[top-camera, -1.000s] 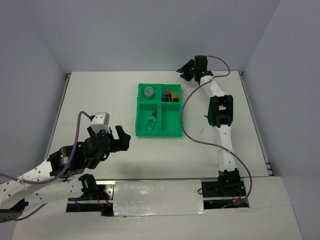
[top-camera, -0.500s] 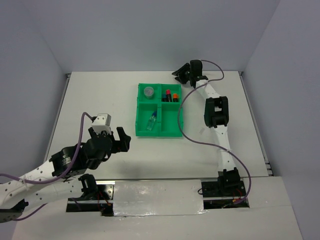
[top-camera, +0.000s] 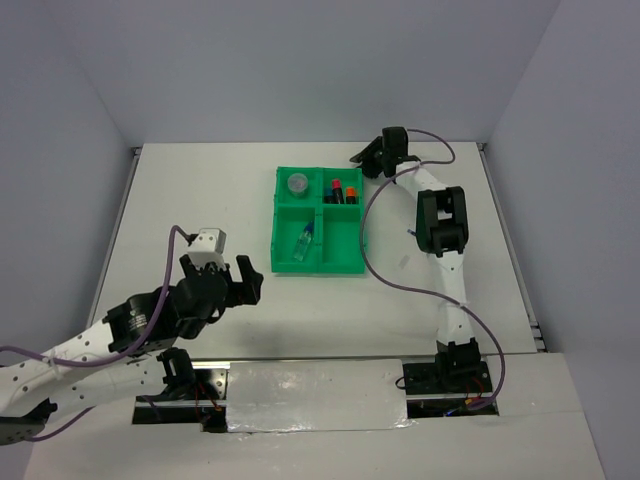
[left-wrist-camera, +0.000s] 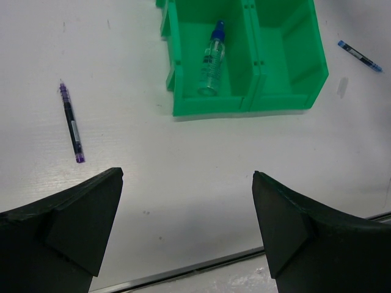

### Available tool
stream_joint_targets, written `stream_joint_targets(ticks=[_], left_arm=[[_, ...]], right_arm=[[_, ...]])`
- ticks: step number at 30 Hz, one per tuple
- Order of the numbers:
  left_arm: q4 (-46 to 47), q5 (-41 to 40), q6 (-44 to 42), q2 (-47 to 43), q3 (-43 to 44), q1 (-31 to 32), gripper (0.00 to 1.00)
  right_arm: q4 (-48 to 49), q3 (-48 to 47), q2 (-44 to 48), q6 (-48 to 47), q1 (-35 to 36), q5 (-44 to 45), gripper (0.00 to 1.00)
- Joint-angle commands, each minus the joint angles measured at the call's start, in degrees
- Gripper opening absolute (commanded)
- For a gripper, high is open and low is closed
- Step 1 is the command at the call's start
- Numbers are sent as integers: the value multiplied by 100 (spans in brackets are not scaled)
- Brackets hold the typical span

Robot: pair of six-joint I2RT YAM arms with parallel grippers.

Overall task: Sort the stationery into containers
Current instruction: Move the pen cap to the center of the board.

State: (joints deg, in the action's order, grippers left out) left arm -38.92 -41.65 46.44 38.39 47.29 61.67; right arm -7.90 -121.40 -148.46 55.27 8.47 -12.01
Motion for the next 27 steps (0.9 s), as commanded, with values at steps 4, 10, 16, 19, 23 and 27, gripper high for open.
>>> stream_joint_targets(ticks=[4, 10, 16, 19, 23, 27], left_arm=[[139, 60, 32, -314, -150, -32, 99], [16, 122, 137, -508, -176, -32, 99], [-55, 122, 208, -631, -202, -32, 99], [-46, 131, 226, -666, -237, -32, 99], [-46, 166, 234, -675, -264, -32, 99], [-55, 245, 208, -684, -290, -32, 99]], right_arm=[[-116, 845, 449, -95, -240, 287, 46], [61, 1707, 933, -7, -433, 463, 46], [166, 2585, 1599, -173, -601, 568, 45], [508, 3402, 2030, -227, -706, 674, 45], [772, 4403, 2848, -341, -968, 622, 45], [1089, 4679, 3455, -700, -961, 437, 46]])
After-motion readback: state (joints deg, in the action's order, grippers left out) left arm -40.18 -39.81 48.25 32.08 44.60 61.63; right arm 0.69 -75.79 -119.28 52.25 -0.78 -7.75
